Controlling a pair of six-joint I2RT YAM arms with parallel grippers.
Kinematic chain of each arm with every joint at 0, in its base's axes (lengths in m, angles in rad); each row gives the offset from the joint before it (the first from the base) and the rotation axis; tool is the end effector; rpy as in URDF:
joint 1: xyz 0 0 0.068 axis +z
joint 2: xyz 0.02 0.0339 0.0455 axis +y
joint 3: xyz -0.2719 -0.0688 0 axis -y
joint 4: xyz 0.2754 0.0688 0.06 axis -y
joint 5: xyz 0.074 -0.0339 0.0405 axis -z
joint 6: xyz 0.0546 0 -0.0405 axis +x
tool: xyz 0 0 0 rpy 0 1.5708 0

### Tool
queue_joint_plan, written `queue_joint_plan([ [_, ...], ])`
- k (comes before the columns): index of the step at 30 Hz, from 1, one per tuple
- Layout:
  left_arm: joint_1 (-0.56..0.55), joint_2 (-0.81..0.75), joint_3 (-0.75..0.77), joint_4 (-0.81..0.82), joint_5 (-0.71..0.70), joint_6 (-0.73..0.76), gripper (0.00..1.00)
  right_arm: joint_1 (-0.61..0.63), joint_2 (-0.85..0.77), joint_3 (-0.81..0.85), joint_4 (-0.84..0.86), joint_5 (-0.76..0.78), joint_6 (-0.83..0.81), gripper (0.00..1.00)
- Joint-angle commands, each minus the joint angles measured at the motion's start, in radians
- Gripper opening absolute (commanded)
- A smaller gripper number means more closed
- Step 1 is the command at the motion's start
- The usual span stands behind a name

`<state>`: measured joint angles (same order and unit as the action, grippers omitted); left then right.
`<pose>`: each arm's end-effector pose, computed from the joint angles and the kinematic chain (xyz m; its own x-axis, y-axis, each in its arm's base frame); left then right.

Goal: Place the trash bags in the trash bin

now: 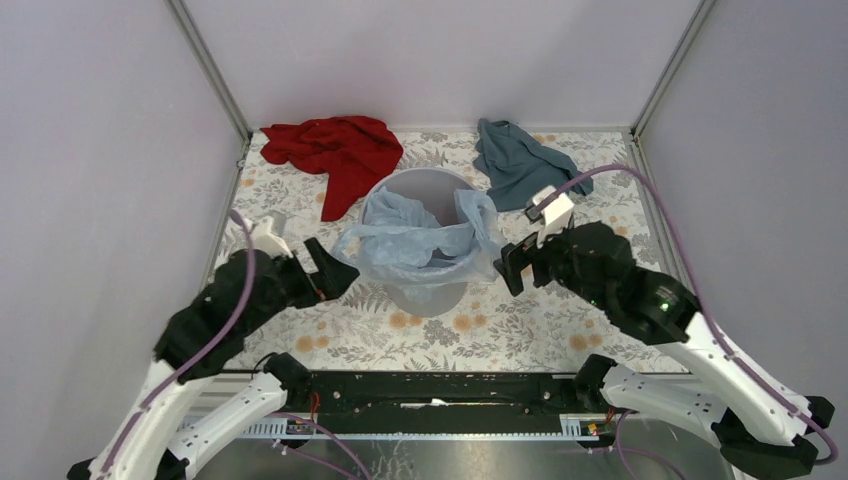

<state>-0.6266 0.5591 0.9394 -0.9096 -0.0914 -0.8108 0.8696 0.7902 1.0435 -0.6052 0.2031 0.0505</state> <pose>0.1113 -0.0744 0.3508 -0.6588 -0.4142 -0.6281 0.0619 0.8022 -0.5939 0.1374 0.1456 0.3898 -0.2537 -0.2238 -0.9410 -0.6142 0.7888 -0.0221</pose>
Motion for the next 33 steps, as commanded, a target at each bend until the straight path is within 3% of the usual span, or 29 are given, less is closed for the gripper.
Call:
queue_joint_plan([
  [1,0.004,0.034,0.258,-0.101,0.036,0.164,0.98,-0.003,0.054,0.214,-0.087,0.018,-0.107,1.00],
  [4,0.004,0.143,0.405,-0.096,-0.026,0.266,0.99,-0.001,0.162,0.347,-0.088,-0.029,-0.120,1.00],
  [7,0.004,0.301,0.501,-0.067,0.015,0.384,0.99,-0.002,0.283,0.434,-0.067,-0.047,-0.118,1.00],
  [13,0.004,0.392,0.477,0.093,0.202,0.521,0.99,-0.002,0.459,0.529,-0.033,-0.036,-0.162,0.99],
  [16,0.004,0.428,0.489,0.096,0.213,0.541,0.97,-0.002,0.514,0.573,-0.045,0.035,-0.131,0.93],
  [19,0.004,0.450,0.491,0.098,0.186,0.520,0.83,-0.002,0.508,0.544,-0.015,0.114,-0.120,0.80],
  [23,0.004,0.435,0.465,0.113,-0.038,0.449,0.48,-0.002,0.450,0.451,0.079,0.185,-0.116,0.71],
  [26,0.004,0.426,0.448,0.140,-0.079,0.430,0.29,-0.002,0.433,0.429,0.117,0.195,-0.113,0.61],
  [28,0.004,0.424,0.441,0.161,-0.083,0.423,0.18,-0.002,0.441,0.433,0.122,0.199,-0.121,0.48],
  [32,0.005,0.431,0.418,0.202,-0.168,0.393,0.05,-0.009,0.470,0.412,0.166,0.230,-0.122,0.02],
  [33,0.005,0.439,0.414,0.215,-0.194,0.386,0.03,-0.018,0.477,0.399,0.185,0.220,-0.115,0.00],
])
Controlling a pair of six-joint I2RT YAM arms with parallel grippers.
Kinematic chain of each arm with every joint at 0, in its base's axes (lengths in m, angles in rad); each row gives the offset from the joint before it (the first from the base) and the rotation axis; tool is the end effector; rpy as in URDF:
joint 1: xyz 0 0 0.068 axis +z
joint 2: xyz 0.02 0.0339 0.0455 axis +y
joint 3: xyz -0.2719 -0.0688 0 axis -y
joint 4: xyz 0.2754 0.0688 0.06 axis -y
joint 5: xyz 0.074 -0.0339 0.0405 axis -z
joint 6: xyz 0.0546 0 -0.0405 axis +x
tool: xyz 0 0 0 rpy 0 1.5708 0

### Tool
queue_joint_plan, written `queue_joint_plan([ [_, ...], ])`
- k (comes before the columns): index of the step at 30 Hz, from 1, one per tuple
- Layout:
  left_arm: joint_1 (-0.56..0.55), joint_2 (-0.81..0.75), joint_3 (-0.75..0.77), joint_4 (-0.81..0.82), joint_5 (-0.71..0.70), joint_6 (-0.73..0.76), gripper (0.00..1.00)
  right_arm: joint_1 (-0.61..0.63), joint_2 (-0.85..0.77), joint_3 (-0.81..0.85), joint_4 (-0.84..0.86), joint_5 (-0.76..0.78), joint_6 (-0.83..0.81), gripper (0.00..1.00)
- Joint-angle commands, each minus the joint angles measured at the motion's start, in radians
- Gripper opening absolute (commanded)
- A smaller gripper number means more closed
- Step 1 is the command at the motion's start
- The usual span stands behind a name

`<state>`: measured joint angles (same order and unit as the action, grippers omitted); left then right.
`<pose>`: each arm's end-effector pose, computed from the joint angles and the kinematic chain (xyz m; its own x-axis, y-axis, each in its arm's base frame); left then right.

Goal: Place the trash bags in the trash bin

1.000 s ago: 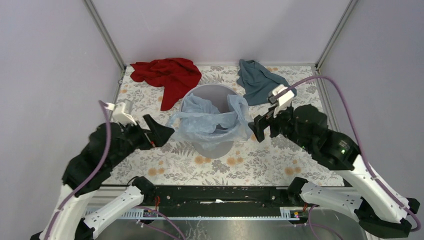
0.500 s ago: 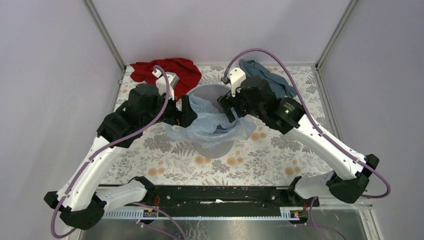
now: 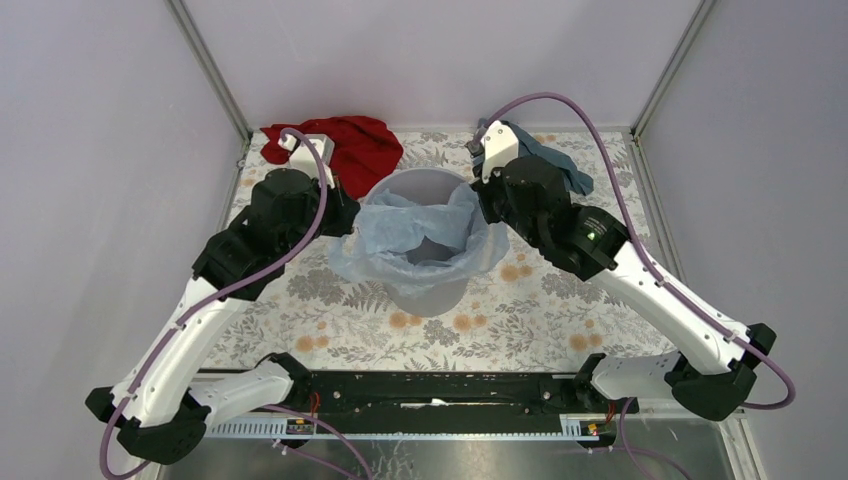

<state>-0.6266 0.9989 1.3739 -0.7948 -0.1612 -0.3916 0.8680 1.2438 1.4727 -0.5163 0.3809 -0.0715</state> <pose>0.1865 -0.1242 0.4467 -0.4808 -0.1170 -0.8690 0.2992 0.9097 -0.2881 0.2138 0.2210 0.4566 -0.1486 -0.2780 -0.9490 -0.4898 0.8544 -0.1736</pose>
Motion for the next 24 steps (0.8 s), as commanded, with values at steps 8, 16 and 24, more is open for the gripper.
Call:
queue_joint_plan([
  [8,0.091,0.174,-0.016,0.159,-0.185,-0.036,0.00,-0.271,-0.009,-0.212,0.321,-0.337,0.120,0.00],
  [16,0.362,0.253,-0.064,0.274,0.202,-0.085,0.00,-0.343,0.045,-0.195,0.365,-0.443,0.200,0.00],
  [24,0.541,0.343,-0.172,0.447,0.567,-0.191,0.00,-0.412,0.098,-0.228,0.399,-0.390,0.247,0.00],
])
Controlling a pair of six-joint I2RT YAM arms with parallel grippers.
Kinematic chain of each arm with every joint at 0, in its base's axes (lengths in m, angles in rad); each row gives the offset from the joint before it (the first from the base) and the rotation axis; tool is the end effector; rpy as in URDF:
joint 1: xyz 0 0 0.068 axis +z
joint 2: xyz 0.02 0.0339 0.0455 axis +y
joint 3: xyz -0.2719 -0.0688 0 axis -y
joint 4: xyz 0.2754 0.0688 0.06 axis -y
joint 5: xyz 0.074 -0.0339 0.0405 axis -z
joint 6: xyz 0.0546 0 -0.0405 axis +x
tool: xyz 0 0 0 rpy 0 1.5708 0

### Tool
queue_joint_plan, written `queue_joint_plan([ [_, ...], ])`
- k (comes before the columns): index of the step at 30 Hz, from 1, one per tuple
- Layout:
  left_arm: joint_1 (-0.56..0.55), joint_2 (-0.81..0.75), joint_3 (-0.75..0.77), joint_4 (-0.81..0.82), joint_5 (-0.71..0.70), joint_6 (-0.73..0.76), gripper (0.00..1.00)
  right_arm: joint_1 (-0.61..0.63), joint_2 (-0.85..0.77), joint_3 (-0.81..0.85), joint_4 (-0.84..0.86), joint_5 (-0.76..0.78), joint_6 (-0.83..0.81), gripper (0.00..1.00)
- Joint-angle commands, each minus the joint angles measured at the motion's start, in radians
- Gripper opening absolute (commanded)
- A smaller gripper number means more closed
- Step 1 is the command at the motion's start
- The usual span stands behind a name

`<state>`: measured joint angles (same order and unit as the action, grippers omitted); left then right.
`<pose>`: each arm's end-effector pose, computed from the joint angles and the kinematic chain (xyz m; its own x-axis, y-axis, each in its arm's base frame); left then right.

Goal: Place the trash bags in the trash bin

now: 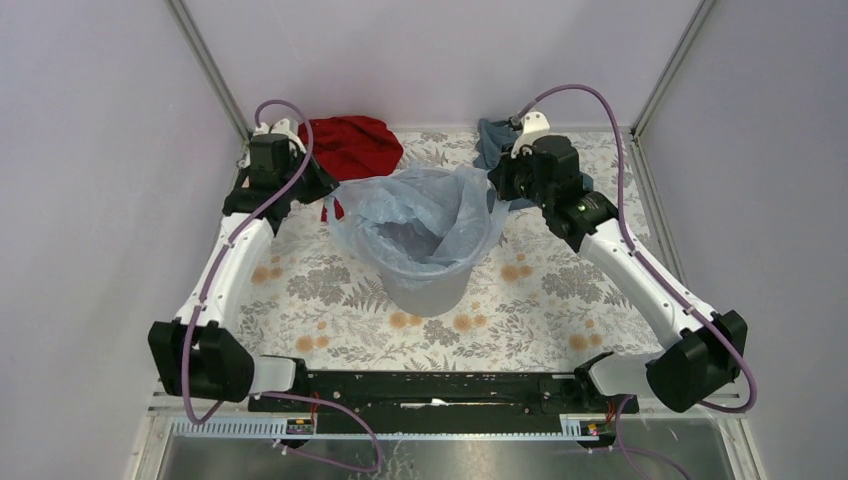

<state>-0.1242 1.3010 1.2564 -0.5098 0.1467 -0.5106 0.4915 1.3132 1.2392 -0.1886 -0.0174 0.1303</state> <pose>0.3306 -0.0493 0.3558 -0.5759 -0.4153 -0.7042 -0.0408 0.8749 -0.4826 0.3116 0.1679 0.3825 -0.2902 -0.0080 -0.9569 -0.4528 0.8821 0.1300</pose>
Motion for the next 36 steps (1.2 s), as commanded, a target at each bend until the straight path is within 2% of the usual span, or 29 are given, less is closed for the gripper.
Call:
queue_joint_plan([
  [1,0.042,0.048,-0.068,0.192,0.301,-0.087,0.00,-0.039,0.030,-0.012,0.094,0.005,0.052,0.00],
  [4,0.044,0.022,-0.122,0.287,0.402,-0.108,0.00,-0.049,0.030,-0.065,0.138,0.023,0.075,0.00],
  [9,0.051,-0.097,-0.214,0.255,0.248,-0.068,0.00,-0.081,0.017,-0.166,0.172,0.036,0.124,0.00],
  [11,0.058,-0.097,-0.246,0.243,0.236,-0.090,0.00,-0.082,0.017,-0.202,0.181,-0.003,0.124,0.00],
  [14,0.058,-0.053,-0.305,0.299,0.334,-0.148,0.00,-0.082,0.013,-0.252,0.222,-0.050,0.135,0.00],
  [16,0.058,-0.025,-0.337,0.329,0.343,-0.177,0.00,-0.082,0.007,-0.273,0.235,-0.070,0.149,0.00],
  [19,0.058,0.007,-0.375,0.339,0.331,-0.183,0.00,-0.082,0.016,-0.248,0.246,-0.129,0.153,0.00],
  [25,0.058,0.029,-0.484,0.393,0.351,-0.199,0.00,-0.083,0.088,-0.138,0.211,-0.155,0.162,0.00],
  [28,0.058,0.006,-0.464,0.361,0.386,-0.196,0.00,-0.083,0.095,-0.192,0.234,-0.136,0.179,0.00],
  [33,0.057,-0.069,-0.329,0.258,0.384,-0.169,0.01,-0.091,0.062,-0.408,0.324,-0.125,0.204,0.00],
  [36,0.057,-0.084,-0.353,0.263,0.367,-0.181,0.05,-0.097,0.051,-0.448,0.320,-0.109,0.197,0.00],
])
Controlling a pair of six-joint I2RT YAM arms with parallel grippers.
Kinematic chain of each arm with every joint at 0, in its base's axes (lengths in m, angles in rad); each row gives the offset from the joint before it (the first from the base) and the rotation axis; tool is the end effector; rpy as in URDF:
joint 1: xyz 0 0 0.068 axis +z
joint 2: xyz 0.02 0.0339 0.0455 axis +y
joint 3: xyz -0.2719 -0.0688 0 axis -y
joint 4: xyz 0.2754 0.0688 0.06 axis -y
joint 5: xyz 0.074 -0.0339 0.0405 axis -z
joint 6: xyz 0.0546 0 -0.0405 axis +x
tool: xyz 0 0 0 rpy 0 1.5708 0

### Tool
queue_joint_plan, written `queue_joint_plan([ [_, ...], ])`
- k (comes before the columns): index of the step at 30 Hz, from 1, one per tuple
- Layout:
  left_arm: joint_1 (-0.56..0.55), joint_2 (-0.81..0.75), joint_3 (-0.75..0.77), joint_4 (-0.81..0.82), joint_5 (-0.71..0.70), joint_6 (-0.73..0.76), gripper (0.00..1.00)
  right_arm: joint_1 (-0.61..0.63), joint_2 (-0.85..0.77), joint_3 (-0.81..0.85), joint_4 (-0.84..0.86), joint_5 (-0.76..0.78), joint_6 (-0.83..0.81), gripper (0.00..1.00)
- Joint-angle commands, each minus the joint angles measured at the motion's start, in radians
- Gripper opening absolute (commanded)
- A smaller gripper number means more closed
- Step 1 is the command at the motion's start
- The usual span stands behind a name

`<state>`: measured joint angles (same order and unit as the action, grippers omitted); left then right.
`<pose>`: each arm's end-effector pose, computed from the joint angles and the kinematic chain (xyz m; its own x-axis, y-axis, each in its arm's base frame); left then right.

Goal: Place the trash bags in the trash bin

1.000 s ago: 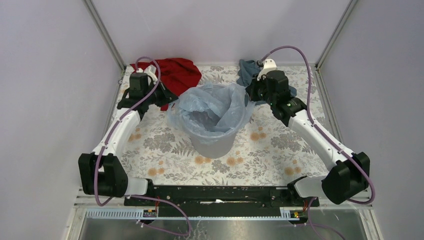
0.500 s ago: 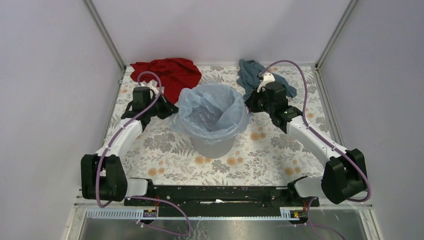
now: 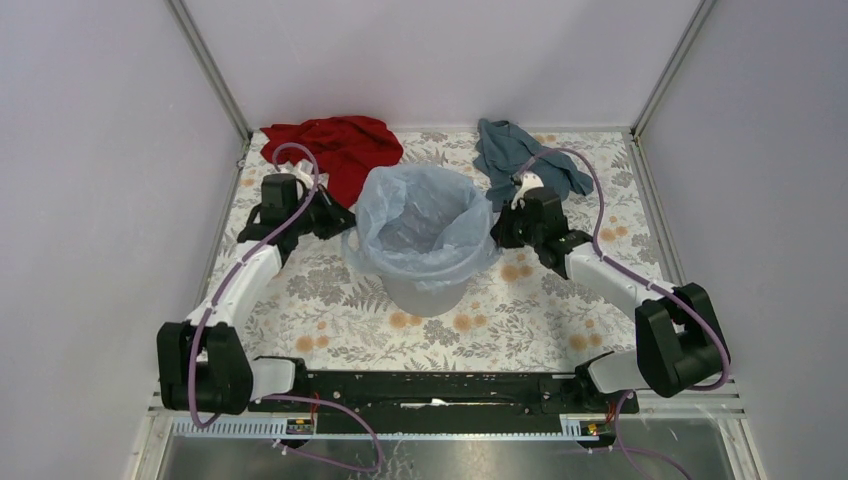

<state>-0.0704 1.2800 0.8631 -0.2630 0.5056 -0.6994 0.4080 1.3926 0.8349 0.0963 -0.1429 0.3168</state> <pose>0.3102 -0.0484 0.2408 -0.7614 -0.5109 -0.3990 -0.0691 0.6760 -0.7336 0.3199 0.1468 0.2292 -0.5471 0.0994 -0.8311 -0.3571 0.8703 0.3392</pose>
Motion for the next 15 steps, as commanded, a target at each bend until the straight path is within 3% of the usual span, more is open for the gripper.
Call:
queue_joint_plan([
  [1,0.003,-0.063,0.003,0.034,0.006,-0.007,0.07,-0.014,-0.033,-0.042,0.034,0.020,0.010,0.00],
  [5,0.003,-0.047,-0.214,0.178,0.011,-0.074,0.03,-0.014,-0.048,0.046,0.004,-0.029,0.010,0.00],
  [8,0.003,-0.026,-0.286,0.212,-0.022,-0.071,0.00,-0.014,-0.042,0.123,-0.015,-0.075,0.022,0.00],
  [11,0.004,-0.018,-0.286,0.213,-0.028,-0.062,0.00,-0.014,-0.023,0.121,0.014,-0.079,0.043,0.00],
  [15,0.003,-0.063,-0.191,0.135,0.004,-0.055,0.00,-0.015,0.035,-0.019,0.126,-0.100,0.080,0.00],
])
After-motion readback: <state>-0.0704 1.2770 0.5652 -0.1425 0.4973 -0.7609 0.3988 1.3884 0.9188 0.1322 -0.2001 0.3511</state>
